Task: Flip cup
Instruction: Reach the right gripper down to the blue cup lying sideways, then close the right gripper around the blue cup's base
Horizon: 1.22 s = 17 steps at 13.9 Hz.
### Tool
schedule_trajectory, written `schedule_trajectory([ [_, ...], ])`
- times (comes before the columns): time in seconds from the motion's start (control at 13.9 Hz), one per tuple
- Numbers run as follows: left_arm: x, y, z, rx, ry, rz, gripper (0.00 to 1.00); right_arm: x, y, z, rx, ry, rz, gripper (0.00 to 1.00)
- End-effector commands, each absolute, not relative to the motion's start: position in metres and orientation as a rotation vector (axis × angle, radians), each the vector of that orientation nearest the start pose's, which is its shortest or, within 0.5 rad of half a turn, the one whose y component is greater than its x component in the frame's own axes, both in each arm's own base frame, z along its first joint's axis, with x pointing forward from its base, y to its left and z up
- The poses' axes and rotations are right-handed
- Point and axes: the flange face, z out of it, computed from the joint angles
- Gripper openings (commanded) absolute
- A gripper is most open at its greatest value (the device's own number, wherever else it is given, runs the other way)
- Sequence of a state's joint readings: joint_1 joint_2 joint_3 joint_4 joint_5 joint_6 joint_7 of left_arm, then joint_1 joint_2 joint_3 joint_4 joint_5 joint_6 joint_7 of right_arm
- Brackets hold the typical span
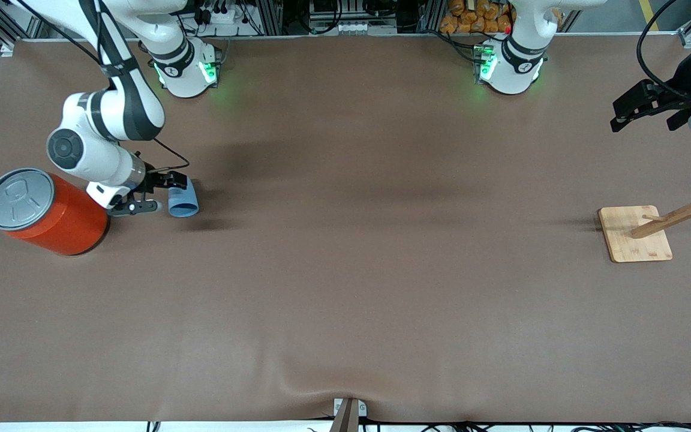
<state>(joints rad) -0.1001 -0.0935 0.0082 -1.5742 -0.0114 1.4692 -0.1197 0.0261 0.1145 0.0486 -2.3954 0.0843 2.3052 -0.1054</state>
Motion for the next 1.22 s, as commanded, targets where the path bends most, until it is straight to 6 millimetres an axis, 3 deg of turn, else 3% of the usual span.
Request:
schedule_trajectory([
  [0.0, 0.513, -0.046, 0.665, -3.169, -0.025, 0.011, 1.00, 0.474, 0.027, 0.231, -3.033, -0.247, 0.315, 1.00],
  [0.65, 0.513, -0.047, 0.664, -3.170, -0.022, 0.017, 1.00, 0.467, 0.028, 0.196, -3.036, -0.250, 0.319, 1.00],
  [0.72, 0.513, -0.047, 0.665, -3.170, -0.022, 0.014, 1.00, 0.468, 0.028, 0.193, -3.037, -0.249, 0.314, 0.89],
  [0.86, 0.513, -0.047, 0.665, -3.170, -0.022, 0.017, 1.00, 0.469, 0.033, 0.192, -3.037, -0.261, 0.313, 0.29],
  [0.93, 0.513, -0.047, 0.663, -3.170, -0.022, 0.021, 1.00, 0.473, 0.038, 0.197, -3.035, -0.272, 0.313, 0.05],
  [1.0, 0.513, -0.047, 0.663, -3.170, -0.022, 0.021, 1.00, 0.480, 0.042, 0.204, -3.030, -0.281, 0.329, 0.00],
  [1.15, 0.512, -0.047, 0.664, -3.170, -0.022, 0.019, 1.00, 0.509, 0.061, 0.234, -3.004, -0.337, 0.382, 0.00],
])
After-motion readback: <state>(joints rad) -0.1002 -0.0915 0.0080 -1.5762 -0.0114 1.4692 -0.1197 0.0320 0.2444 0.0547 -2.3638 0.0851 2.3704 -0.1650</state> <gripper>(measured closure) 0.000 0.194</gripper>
